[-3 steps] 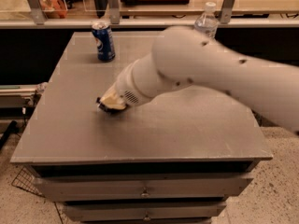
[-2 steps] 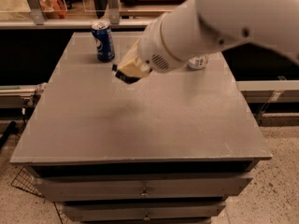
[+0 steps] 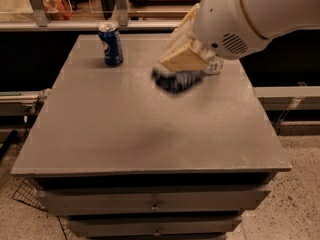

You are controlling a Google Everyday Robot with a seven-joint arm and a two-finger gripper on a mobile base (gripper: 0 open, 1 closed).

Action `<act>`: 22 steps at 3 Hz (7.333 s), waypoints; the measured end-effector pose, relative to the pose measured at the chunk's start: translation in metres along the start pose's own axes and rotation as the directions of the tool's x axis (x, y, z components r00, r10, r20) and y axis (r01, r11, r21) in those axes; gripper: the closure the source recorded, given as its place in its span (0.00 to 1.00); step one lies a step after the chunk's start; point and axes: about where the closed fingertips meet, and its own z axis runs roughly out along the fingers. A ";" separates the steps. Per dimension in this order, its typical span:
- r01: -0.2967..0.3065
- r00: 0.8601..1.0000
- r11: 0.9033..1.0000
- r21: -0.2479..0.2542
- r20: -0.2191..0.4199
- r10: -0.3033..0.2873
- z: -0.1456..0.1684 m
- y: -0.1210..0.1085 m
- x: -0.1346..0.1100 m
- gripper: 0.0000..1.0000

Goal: Move rxbar blueberry near blue plastic bottle

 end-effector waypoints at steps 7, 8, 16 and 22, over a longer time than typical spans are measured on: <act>-0.162 0.985 0.969 -0.185 0.027 0.169 0.062 0.064 0.087 0.00; -0.150 0.986 0.961 -0.234 0.038 0.163 0.083 0.092 0.087 0.00; -0.226 0.973 0.950 -0.217 -0.007 0.230 0.112 0.106 0.137 1.00; -0.024 0.995 0.981 -0.191 -0.098 0.005 0.044 0.015 0.113 0.30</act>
Offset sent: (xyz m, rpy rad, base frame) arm 0.0524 -0.0365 -0.0333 0.1185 -0.0176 -0.0863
